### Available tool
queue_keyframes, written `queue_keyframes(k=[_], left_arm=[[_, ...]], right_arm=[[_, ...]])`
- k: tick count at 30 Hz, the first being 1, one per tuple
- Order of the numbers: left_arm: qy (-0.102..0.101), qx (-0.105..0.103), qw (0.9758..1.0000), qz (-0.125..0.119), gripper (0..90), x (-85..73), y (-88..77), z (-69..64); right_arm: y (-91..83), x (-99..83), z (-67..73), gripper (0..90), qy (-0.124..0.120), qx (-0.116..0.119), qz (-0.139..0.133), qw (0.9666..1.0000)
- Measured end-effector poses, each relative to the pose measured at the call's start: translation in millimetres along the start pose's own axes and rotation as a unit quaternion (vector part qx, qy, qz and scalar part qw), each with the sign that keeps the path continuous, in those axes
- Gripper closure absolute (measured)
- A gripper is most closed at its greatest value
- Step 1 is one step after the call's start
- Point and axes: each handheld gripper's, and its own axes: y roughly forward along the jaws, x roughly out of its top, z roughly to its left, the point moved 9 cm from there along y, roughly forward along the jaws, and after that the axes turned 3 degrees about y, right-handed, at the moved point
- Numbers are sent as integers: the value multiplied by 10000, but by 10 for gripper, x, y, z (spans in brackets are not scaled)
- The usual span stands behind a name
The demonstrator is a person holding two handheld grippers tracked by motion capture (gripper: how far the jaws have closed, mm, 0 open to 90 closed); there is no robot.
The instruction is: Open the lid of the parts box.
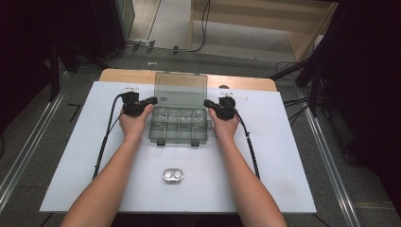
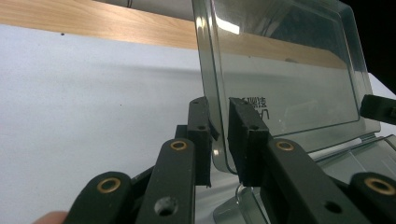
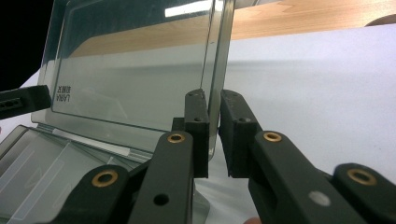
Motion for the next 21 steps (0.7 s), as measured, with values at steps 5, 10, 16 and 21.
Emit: queue_keyframes(k=[5,10,16,21], left_arm=[[-23,20,10000,56,765,-15,1,2],[-48,2,9999,142,749,-36,4,7],[-116,-7,9997,220,749,-55,0,14],[-113,-1,9996,267,741,-67,-3,21]], right_arm=[[7,-11,-6,794,-9,-18,43,10000],[15,-22,-8,791,-32,-70,81,9999],[25,-30,-19,788,31,-48,173,9998],[51,-24,-21,787,5,-102,182,9998]])
